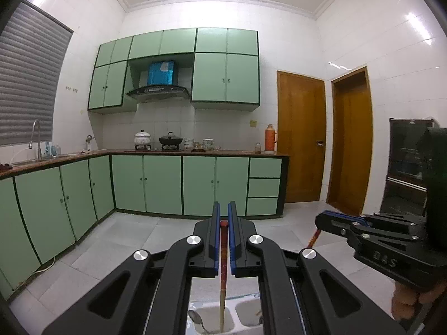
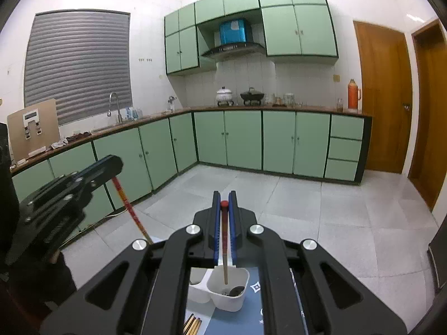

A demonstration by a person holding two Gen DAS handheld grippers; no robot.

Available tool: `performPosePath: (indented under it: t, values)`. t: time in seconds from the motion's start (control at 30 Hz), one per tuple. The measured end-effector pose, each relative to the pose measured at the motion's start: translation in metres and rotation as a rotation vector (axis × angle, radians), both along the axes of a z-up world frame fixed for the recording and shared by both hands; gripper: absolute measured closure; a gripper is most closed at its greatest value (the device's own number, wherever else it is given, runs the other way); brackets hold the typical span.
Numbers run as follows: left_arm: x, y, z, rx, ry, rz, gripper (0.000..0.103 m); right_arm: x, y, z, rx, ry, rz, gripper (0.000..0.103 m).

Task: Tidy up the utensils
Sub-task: 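Lift both chopsticks over the white holder and drop them into its compartments, then withdraw both open tools and bring them back to the remaining chopsticks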

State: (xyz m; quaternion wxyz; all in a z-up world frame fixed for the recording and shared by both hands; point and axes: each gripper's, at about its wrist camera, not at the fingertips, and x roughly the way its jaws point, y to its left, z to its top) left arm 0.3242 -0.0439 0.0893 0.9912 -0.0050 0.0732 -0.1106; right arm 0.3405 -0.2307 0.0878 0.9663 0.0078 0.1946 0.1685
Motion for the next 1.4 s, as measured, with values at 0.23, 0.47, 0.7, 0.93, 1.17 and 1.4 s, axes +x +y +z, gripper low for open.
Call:
performPosePath:
  t: [0.23,0.47,0.7,0.93,1.17,1.4]
  values:
    - [0.040,-0.002,-0.051,0.008,0.124,0.000,0.098,0.026,0.004,-0.048,0.001,0.105,0.017,0.098]
    - [0.034,0.008,-0.075,0.018,0.207,0.006,0.078,0.019,0.003,-0.065,0.014,0.134,0.001,0.089]
    - [-0.006,0.024,-0.072,0.002,0.212,0.034,0.051,-0.020,-0.009,-0.060,0.014,0.076,-0.033,0.052]
    - [-0.064,0.040,-0.087,0.002,0.232,0.058,0.038,-0.086,-0.022,-0.087,0.020,0.067,-0.098,0.021]
    - [-0.120,0.045,-0.133,0.039,0.340,0.055,0.035,-0.142,-0.018,-0.136,0.006,0.139,-0.112,0.015]
    - [-0.163,0.040,-0.196,0.084,0.496,0.041,0.035,-0.186,0.001,-0.191,0.012,0.251,-0.108,0.015]
